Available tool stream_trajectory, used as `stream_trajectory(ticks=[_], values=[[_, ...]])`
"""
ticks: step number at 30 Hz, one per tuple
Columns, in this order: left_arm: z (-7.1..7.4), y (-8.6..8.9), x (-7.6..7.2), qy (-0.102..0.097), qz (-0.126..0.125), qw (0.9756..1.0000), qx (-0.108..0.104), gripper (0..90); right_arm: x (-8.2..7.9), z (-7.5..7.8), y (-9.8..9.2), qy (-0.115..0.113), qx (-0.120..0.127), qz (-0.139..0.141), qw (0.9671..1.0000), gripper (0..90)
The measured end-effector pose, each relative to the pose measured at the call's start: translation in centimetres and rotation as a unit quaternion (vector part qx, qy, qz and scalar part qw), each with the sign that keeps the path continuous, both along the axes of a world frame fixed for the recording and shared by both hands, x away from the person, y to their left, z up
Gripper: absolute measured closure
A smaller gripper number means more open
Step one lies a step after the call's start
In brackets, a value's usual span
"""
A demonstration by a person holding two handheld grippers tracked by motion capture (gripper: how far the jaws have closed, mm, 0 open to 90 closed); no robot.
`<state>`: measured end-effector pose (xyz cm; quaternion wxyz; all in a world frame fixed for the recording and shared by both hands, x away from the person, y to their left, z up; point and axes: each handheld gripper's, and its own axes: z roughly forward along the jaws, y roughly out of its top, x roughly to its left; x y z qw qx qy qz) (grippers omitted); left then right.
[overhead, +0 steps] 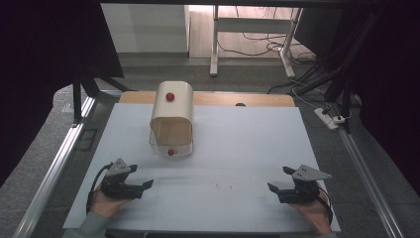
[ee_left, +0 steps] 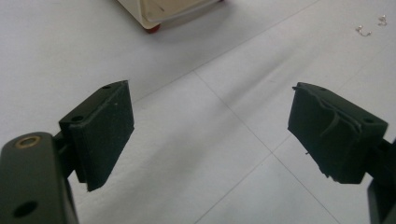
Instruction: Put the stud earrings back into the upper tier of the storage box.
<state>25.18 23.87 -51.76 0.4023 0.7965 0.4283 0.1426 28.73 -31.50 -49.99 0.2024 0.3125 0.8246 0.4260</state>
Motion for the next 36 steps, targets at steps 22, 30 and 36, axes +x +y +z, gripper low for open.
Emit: stream_trajectory(ticks=[22,30,36], values=[[0.5,-0.8,-0.5,-0.019,-0.026,0.9994,0.014,18.6,0.1,-0.4,0.0,0.012,0.005,0.008,0.9999,18.4],[0.5,-1.4,-0.2,-0.015,-0.025,0.9993,0.025,19.4,0.2,-0.5,0.1,0.016,0.002,0.012,0.9998,19.8],[0.6,-2.4,-0.2,-0.020,-0.040,0.9987,0.025,20.2,0.2,-0.6,0.1,0.018,0.004,0.012,0.9998,20.6]])
